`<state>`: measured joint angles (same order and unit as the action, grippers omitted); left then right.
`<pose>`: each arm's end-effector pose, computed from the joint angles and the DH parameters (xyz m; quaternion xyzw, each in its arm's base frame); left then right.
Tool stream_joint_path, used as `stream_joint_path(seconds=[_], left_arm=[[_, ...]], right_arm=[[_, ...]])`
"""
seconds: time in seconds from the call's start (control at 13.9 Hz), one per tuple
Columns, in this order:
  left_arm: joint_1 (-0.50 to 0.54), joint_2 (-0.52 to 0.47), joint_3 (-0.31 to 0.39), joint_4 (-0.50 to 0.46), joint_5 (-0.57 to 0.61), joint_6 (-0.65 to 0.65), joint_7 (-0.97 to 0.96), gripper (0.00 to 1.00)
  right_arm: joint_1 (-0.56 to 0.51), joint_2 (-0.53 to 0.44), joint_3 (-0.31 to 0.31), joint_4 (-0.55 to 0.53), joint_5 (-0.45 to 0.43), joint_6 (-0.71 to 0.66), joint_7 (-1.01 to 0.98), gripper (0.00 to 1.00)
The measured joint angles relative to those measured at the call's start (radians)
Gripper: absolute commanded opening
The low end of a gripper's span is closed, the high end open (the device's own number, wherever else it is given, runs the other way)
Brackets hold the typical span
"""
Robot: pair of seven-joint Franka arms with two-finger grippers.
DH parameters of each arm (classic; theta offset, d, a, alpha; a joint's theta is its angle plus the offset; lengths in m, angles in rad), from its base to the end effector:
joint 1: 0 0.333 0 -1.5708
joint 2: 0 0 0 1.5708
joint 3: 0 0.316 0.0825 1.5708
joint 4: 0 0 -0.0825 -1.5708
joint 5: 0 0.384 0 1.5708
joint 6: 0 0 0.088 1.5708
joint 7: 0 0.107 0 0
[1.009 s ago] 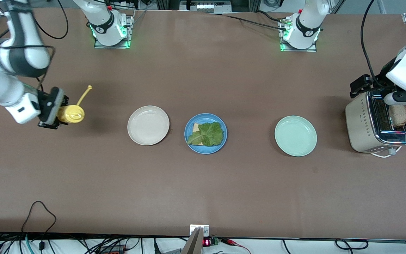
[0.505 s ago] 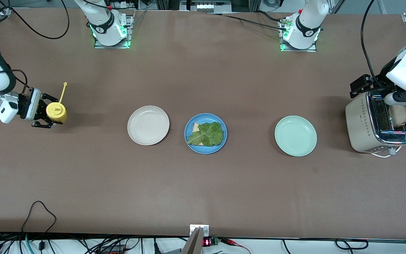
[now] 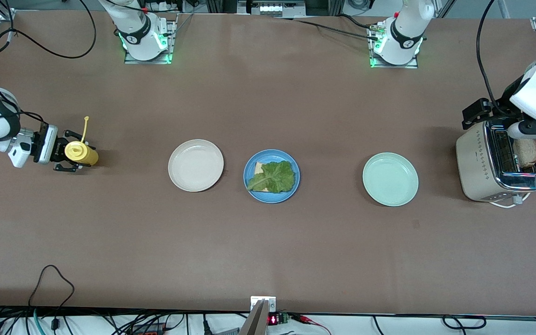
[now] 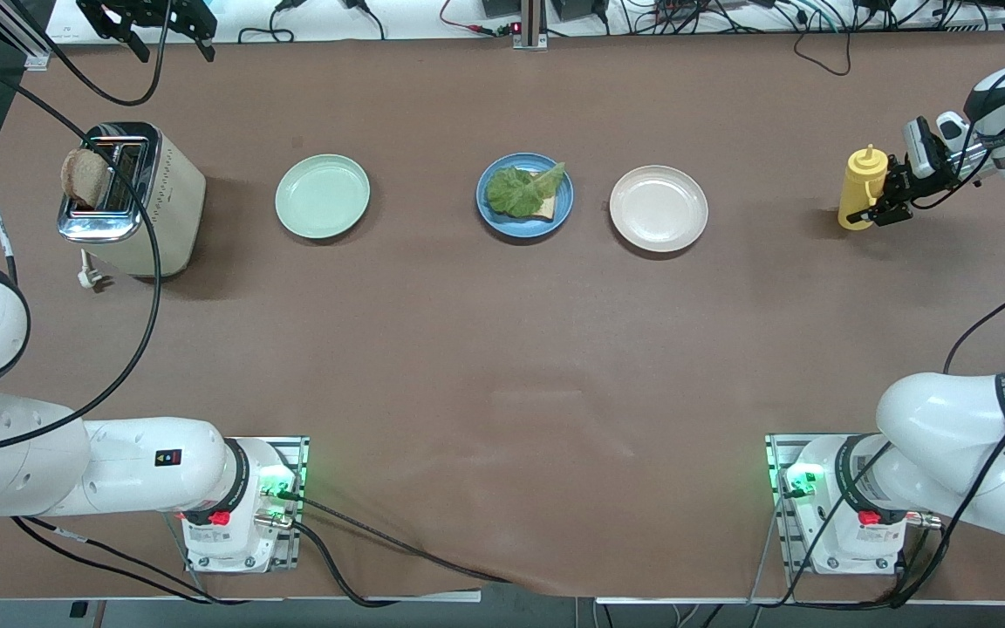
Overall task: Make sandwich in blue plate with both arms
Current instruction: 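Lower the yellow bottle upright onto the table with the right gripper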
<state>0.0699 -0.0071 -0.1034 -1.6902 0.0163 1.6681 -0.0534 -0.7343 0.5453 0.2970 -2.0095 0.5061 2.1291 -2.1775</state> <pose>0.5572 -0.0173 0.5802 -0.9999 -0.0091 0.0071 0.0088 0.5182 -0.2164 0.1717 -0.7334 -0.5958 -0.1955 0.2625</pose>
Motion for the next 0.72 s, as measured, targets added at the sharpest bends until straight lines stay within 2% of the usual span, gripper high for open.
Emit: stream_joint_path(seconds=[0.14, 0.22, 0.29, 0.36, 0.43, 0.5, 0.72], left_arm=[[0.0, 0.0, 0.0, 0.0, 0.0, 0.0, 0.0, 1.0], [0.0, 0.0, 0.0, 0.0, 0.0, 0.0, 0.0, 1.0], [0.0, 0.0, 0.0, 0.0, 0.0, 0.0, 0.0, 1.0], [0.0, 0.0, 0.0, 0.0, 0.0, 0.0, 0.0, 1.0], [0.0, 0.0, 0.0, 0.0, 0.0, 0.0, 0.0, 1.0], [0.0, 0.0, 0.0, 0.0, 0.0, 0.0, 0.0, 1.0], [0.0, 0.0, 0.0, 0.0, 0.0, 0.0, 0.0, 1.0]], right_arm=[[-0.016, 0.019, 0.002, 0.01, 0.009, -0.007, 0.0, 0.12], [-0.023, 0.022, 0.004, 0.012, 0.019, -0.011, 0.0, 0.34], [-0.025, 0.024, 0.004, 0.013, 0.026, -0.012, 0.0, 0.72], [-0.026, 0.024, 0.004, 0.013, 0.029, -0.013, 0.0, 0.81], [-0.027, 0.026, 0.004, 0.013, 0.029, -0.012, 0.001, 0.96], [-0.027, 0.028, 0.004, 0.013, 0.029, -0.011, 0.001, 1.0], [-0.029, 0.041, 0.004, 0.02, 0.03, -0.01, 0.001, 1.0]])
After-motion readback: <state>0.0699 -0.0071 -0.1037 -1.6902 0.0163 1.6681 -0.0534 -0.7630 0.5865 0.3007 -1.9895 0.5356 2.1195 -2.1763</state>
